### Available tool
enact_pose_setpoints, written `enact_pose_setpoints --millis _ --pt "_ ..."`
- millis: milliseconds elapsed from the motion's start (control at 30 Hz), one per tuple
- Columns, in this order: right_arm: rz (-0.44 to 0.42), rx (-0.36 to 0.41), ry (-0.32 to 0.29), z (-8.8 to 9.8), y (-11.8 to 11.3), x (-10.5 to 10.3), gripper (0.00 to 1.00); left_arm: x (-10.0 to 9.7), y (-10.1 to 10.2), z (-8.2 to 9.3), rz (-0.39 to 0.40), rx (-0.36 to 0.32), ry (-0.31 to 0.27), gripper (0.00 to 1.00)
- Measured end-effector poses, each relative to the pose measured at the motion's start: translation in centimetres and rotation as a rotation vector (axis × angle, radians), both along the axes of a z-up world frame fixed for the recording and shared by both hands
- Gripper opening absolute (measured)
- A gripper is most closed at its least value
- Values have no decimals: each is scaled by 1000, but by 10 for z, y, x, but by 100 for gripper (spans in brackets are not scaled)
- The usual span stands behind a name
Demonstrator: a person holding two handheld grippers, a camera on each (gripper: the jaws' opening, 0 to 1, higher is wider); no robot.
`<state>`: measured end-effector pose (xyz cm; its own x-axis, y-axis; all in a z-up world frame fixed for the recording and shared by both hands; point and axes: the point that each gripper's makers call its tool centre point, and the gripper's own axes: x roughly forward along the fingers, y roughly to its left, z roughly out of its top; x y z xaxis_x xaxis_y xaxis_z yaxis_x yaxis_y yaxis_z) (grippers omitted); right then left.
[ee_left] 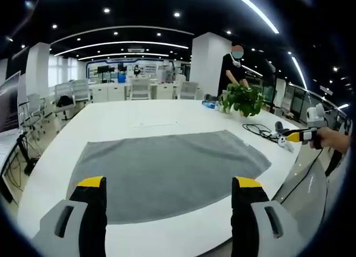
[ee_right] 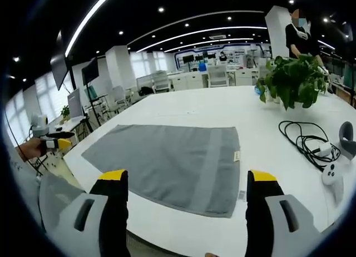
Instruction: Fold the towel on the table until its edges align and the towel forms a compact rectangular stack.
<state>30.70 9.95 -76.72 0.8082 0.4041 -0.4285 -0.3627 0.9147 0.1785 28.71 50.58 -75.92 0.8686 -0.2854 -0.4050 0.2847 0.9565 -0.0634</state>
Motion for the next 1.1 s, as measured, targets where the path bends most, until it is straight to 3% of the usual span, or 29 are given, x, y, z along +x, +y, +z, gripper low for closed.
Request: enact_pose_setpoints --millis 500,1100 --pt "-14 22 -9 3 -6 1 88 -2 -2 1 -3 11 3 95" --pt "-16 33 -7 0 -13 -2 88 3 -17 4 -43 26 9 94"
